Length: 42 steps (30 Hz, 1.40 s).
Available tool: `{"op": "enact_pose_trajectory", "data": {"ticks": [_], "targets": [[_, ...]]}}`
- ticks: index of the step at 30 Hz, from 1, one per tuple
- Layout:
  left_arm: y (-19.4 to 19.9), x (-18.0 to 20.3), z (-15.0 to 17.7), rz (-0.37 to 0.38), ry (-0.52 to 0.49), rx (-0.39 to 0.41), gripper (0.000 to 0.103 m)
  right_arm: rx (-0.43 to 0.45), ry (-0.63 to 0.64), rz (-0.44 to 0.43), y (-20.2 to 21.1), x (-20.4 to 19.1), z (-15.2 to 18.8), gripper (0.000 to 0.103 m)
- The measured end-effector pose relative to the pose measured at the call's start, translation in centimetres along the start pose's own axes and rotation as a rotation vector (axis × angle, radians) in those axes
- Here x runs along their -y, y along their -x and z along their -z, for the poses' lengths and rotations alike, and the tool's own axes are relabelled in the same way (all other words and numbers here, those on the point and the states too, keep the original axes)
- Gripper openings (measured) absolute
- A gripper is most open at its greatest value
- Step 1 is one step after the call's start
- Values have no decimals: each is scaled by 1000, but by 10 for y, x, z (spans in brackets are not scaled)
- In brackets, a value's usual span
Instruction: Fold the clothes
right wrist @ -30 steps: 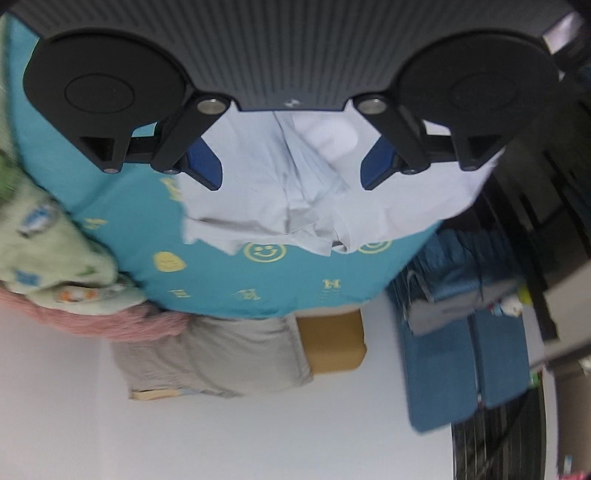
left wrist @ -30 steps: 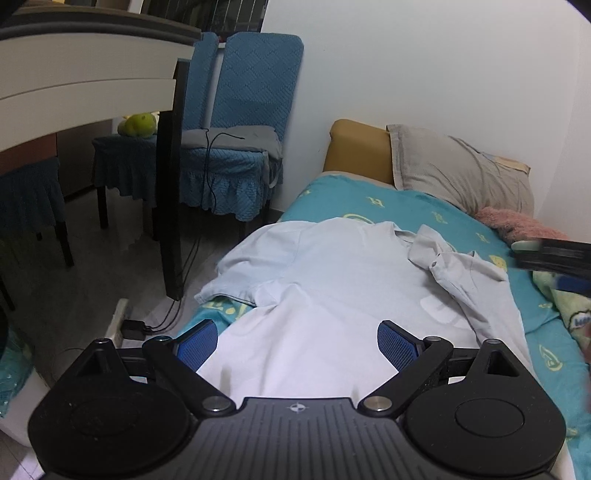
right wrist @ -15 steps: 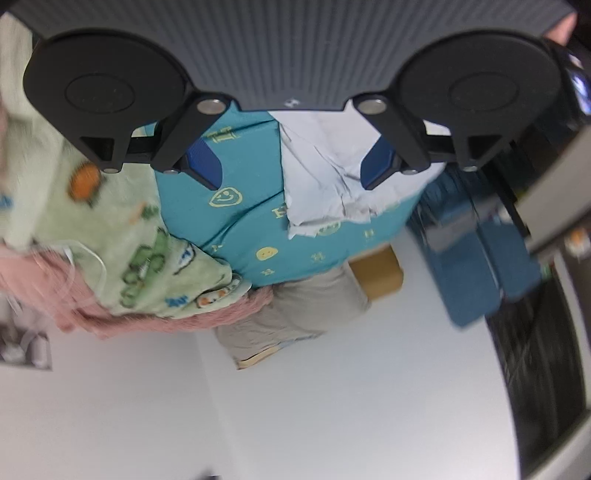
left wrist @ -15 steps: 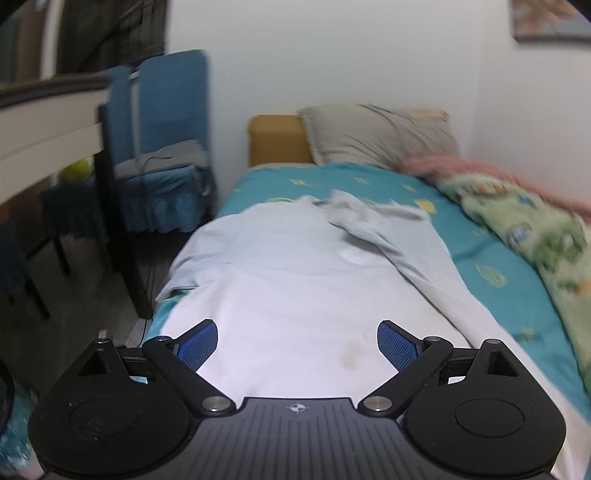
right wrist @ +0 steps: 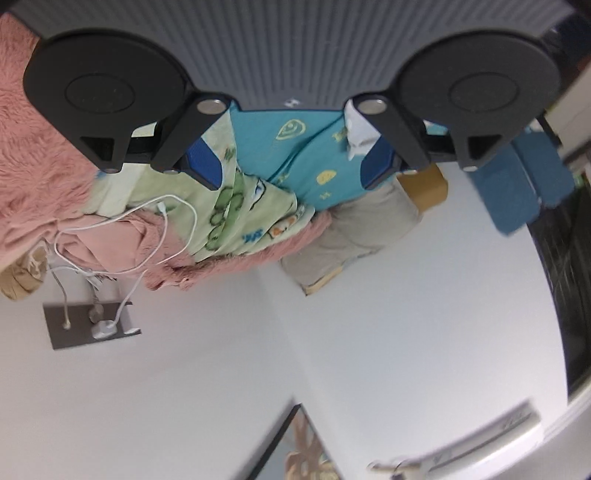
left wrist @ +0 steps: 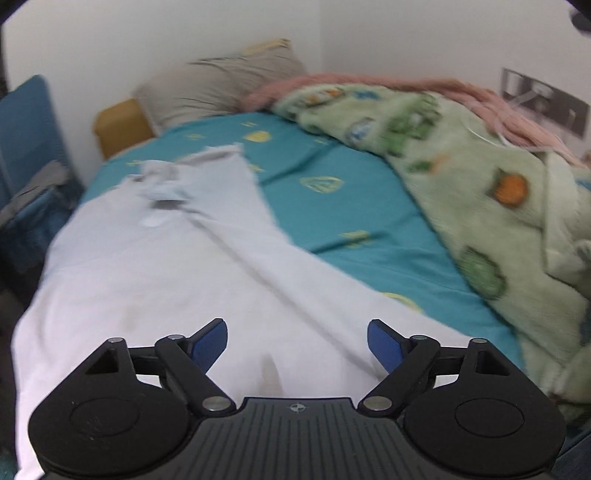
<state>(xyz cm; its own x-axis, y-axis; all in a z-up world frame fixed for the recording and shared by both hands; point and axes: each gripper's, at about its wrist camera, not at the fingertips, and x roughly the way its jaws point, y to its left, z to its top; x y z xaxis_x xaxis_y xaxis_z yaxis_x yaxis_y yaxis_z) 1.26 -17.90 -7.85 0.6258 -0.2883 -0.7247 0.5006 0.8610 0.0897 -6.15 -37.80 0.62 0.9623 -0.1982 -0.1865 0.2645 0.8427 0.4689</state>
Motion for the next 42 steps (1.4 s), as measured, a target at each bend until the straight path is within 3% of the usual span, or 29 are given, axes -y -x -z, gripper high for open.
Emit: {"op": "enact_pose_trajectory", "data": {"ticks": [6,11,13,14,16,22,30,35,39,42], "targets": [[-30,66,-1,193,-152,-104,73,-40,-140,7,-13,33,-1,85],[-55,96,8,264,-282,-177,61,-91,-156,42,-30,38,7,85],[-61,98,12,253,-297,-190,44,-105,-149,54,-34,37,10,85],[-63,96,12,247,-290,-183,40,-111,-143,58,-35,36,12,85],[-63,89,13,240,-258,-174,3,-120,-123,63,-37,34,14,85],[-26,40,11,286,-123,-95,2,-117,-66,47,-37,21,17,85],[79,-74,26,339,177,13,2,-102,12,5,-32,1,17,85],[103,-130,61,267,363,-98,2,-130,92,-1,-33,-18,22,85],[90,-146,86,196,409,-245,5,-171,173,-7,-33,-40,29,84],[86,-156,93,213,448,-291,10,-194,252,-31,-29,-58,37,84]]}}
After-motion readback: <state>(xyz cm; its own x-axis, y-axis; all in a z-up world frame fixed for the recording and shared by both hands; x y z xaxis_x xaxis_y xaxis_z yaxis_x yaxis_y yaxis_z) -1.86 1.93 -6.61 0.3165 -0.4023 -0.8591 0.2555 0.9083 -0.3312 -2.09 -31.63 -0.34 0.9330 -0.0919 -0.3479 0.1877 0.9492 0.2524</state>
